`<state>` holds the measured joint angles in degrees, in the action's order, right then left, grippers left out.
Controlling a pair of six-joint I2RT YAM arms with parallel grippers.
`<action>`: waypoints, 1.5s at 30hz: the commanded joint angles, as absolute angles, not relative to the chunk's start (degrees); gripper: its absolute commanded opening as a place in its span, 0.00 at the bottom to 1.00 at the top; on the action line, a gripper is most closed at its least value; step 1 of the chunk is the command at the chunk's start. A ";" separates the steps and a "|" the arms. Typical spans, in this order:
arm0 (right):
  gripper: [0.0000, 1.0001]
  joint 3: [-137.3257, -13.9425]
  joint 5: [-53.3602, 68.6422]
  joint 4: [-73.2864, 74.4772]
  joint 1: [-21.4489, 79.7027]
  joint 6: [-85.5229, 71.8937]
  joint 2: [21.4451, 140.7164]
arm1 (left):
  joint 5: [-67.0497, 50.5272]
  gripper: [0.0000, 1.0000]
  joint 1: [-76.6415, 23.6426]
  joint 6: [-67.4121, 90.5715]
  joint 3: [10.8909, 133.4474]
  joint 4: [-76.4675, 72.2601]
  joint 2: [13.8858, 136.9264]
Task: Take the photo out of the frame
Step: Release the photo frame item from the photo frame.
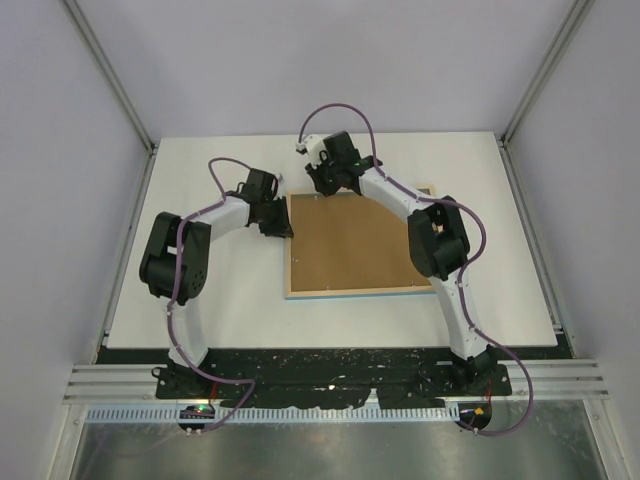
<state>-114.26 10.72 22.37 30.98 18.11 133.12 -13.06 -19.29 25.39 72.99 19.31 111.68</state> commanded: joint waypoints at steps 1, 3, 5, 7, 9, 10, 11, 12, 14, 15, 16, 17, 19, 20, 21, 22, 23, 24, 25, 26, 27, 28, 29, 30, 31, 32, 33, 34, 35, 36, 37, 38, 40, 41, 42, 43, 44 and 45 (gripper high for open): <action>0.08 -117.42 7.82 21.01 31.03 19.69 133.50 | -12.92 0.21 -19.16 25.22 71.46 18.37 111.71; 0.08 -117.51 7.82 21.09 31.03 19.95 133.68 | -12.83 0.21 -19.07 25.22 71.46 18.37 111.71; 0.08 -117.68 8.17 21.18 31.11 19.86 133.94 | -12.83 0.21 -19.16 25.22 71.46 18.37 111.71; 0.08 -117.95 8.70 21.44 31.03 19.78 134.12 | -12.83 0.21 -19.07 25.31 71.46 18.37 111.71; 0.08 -118.21 9.23 21.62 31.03 19.51 134.30 | -12.83 0.21 -19.07 25.31 71.46 18.46 111.62; 0.08 -118.39 9.66 21.80 31.03 19.42 134.38 | -12.83 0.21 -19.07 25.23 71.46 18.46 111.71; 0.08 -118.56 9.93 21.88 31.03 19.34 134.47 | -12.92 0.21 -19.07 25.31 71.46 18.46 111.71; 0.08 -118.74 10.19 21.97 31.11 19.42 134.56 | -12.92 0.21 -19.07 25.31 71.46 18.46 111.62; 0.08 -118.83 10.55 22.06 31.11 19.25 134.56 | -12.92 0.21 -18.99 25.31 71.46 18.46 111.71; 0.08 -118.92 10.63 22.06 31.11 19.25 134.65 | -12.92 0.21 -18.98 25.31 71.46 18.46 111.71; 0.08 -119.00 10.63 22.06 31.11 19.34 134.74 | -12.92 0.21 -18.98 25.31 71.46 18.37 111.71; 0.08 -119.09 10.72 22.06 31.11 19.25 134.74 | -12.92 0.20 -19.07 25.31 71.46 18.46 111.71; 0.08 -119.35 10.81 22.06 31.20 19.25 134.82 | -13.01 0.21 -18.98 25.31 71.46 18.46 111.71; 0.08 -119.36 10.81 22.06 31.20 19.16 134.91 | -13.01 0.21 -18.98 25.23 71.46 18.37 111.80; 0.08 -119.44 10.81 21.97 31.11 19.16 134.91 | -13.01 0.20 -18.98 25.31 71.46 18.46 111.71; 0.08 -119.53 10.90 22.06 31.20 19.07 135.00 | -13.01 0.20 -18.98 25.31 71.46 18.37 111.71; 0.08 -119.71 10.90 22.06 31.38 18.99 135.17 | -13.01 0.20 -18.98 25.23 71.46 18.37 111.71; 0.08 -119.88 10.99 21.97 31.29 18.98 135.09 | -13.01 0.20 -18.98 25.31 71.46 18.37 111.71; 0.08 -119.88 10.99 22.06 31.29 18.98 135.26 | -13.01 0.20 -18.98 25.23 71.46 18.37 111.71; 0.08 -119.97 11.07 21.97 31.38 18.90 135.18 | -13.01 0.20 -18.98 25.31 71.46 18.28 111.62; 0.08 -119.97 11.16 21.97 31.38 18.90 135.35 | -13.01 0.20 -18.98 25.31 71.46 18.37 111.71; 0.08 -120.06 11.16 21.97 31.46 18.81 135.26 | -13.01 0.20 -18.98 25.23 71.37 18.37 111.71; 0.08 -120.15 11.25 21.97 31.46 18.81 135.26 | -13.01 0.20 -18.98 25.31 71.54 18.37 111.71; 0.08 -120.15 11.34 22.06 31.55 18.72 135.44 | -13.09 0.20 -18.98 25.23 71.46 18.37 111.71; 0.08 -120.23 11.34 22.06 31.55 18.81 135.35 | -13.01 0.20 -18.98 25.31 71.54 18.37 111.71; 0.08 -120.32 11.42 21.97 31.47 18.81 135.35 | -13.01 0.20 -18.98 25.31 71.46 18.37 111.71; 0.08 -120.41 11.51 22.06 31.64 18.81 135.44 | -13.09 0.20 -18.98 25.23 71.37 18.37 111.71; 0.08 -120.41 11.60 22.15 31.64 18.72 135.27 | -13.01 0.20 -18.98 25.31 71.37 18.37 111.71; 0.08 -120.41 11.69 22.15 31.64 18.63 135.26 | -13.09 0.20 -18.98 25.31 71.37 18.37 111.71; 0.08 -120.41 11.86 22.24 31.73 18.55 135.18 | -13.10 0.20 -18.98 25.31 71.45 18.37 111.71; 0.08 -120.41 11.87 22.24 31.73 18.63 135.18 | -13.10 0.20 -18.98 25.23 71.37 18.37 111.71; 0.08 -120.41 11.87 22.24 31.90 18.55 135.09 | -13.18 0.20 -18.98 25.31 71.37 18.37 111.71; 0.08 -120.32 11.87 22.24 31.91 18.63 135.17 | -13.10 0.19 -18.98 25.23 71.37 18.37 111.62; 0.08 -120.41 11.87 22.24 31.90 18.72 135.18 | -13.10 0.19 -19.07 25.31 71.37 18.37 111.71; 0.08 -120.41 11.87 22.24 31.90 18.63 135.26 | -13.10 0.19 -18.99 25.23 71.37 18.37 111.71; 0.08 -120.32 11.87 22.24 31.90 18.72 135.35 | -13.10 0.19 -18.98 25.31 71.45 18.37 111.71; 0.08 -120.50 12.04 22.32 31.99 18.55 135.44 | -13.18 0.19 -18.98 25.31 71.37 18.28 111.71; 0.08 -120.59 12.04 22.32 32.08 18.54 135.53 | -13.10 0.19 -18.90 25.31 71.37 18.28 111.71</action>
